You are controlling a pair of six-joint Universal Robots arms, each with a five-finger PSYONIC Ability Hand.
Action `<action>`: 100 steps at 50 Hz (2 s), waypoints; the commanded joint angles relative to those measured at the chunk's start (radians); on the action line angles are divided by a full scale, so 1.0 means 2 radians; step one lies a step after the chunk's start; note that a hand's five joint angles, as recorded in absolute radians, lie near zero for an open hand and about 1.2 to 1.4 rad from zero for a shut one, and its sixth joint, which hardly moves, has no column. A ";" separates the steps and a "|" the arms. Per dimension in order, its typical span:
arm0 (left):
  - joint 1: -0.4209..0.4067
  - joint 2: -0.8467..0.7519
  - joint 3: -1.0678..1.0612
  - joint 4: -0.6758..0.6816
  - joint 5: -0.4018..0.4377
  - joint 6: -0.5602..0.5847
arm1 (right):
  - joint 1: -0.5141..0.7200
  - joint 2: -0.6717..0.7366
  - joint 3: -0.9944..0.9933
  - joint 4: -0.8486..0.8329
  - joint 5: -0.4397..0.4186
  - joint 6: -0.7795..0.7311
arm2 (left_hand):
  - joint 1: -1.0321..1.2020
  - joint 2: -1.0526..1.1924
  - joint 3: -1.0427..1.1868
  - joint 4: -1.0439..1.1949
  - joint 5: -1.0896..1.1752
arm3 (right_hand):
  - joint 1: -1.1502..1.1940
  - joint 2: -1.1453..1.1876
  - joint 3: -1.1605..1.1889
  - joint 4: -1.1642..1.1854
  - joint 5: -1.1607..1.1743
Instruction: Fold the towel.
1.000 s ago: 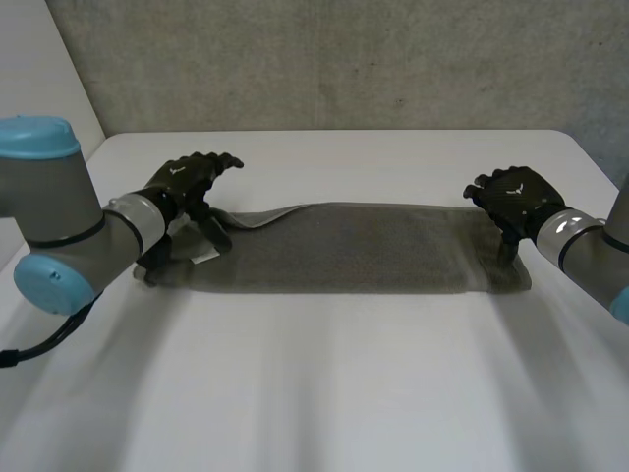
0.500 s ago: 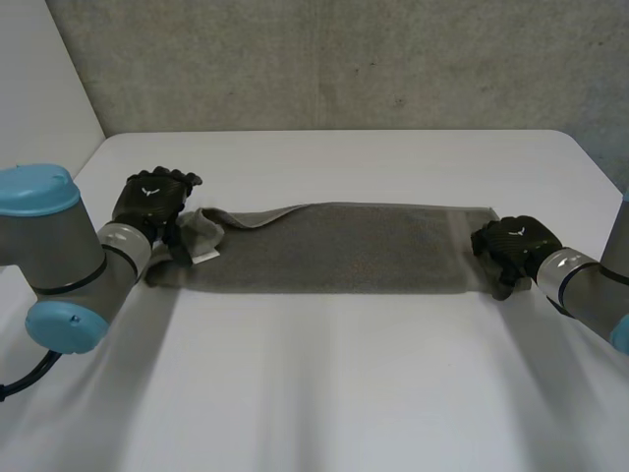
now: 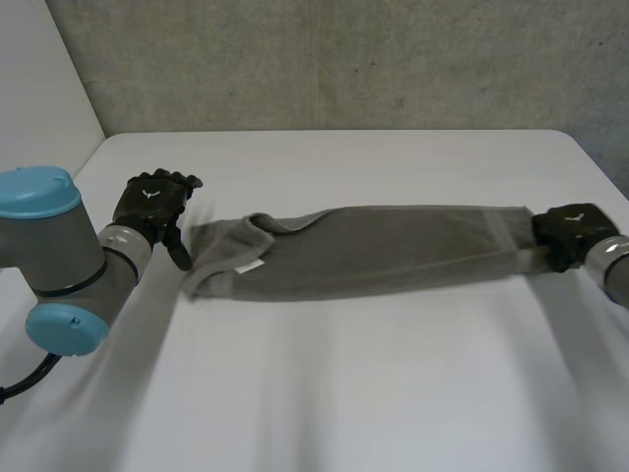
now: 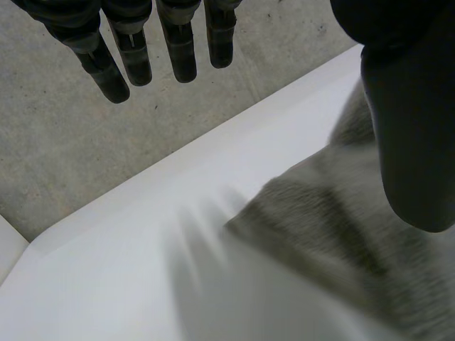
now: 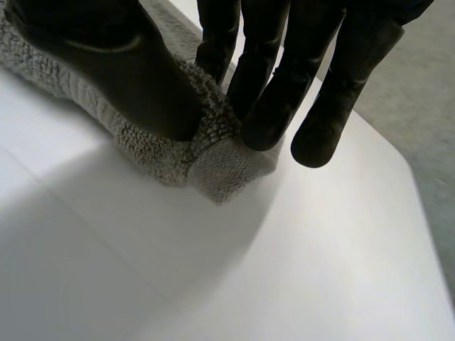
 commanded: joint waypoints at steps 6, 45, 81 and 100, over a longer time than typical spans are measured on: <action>-0.001 0.024 -0.010 -0.002 0.001 0.000 | -0.032 -0.009 -0.115 0.079 0.011 -0.077 | -0.044 -0.042 -0.034 -0.044 -0.107 | 0.039 0.040 0.031 0.027 0.032; -0.041 0.039 -0.001 0.001 0.001 -0.001 | 0.361 0.024 -0.202 0.035 0.080 0.038 | -0.044 -0.042 -0.034 -0.044 -0.107 | -0.572 -0.570 -0.580 -0.584 -0.579; -0.199 -0.154 0.247 -0.070 0.000 -0.001 | 0.206 -0.043 0.072 -0.053 0.023 0.099 | -0.019 -0.017 -0.010 -0.019 -0.082 | -0.529 -0.527 -0.536 -0.541 -0.536; -0.154 -0.186 0.288 -0.084 -0.104 -0.001 | 0.217 -0.005 0.065 -0.079 0.028 0.098 | -0.003 -0.001 0.007 -0.003 -0.066 | -0.362 -0.360 -0.369 -0.374 -0.369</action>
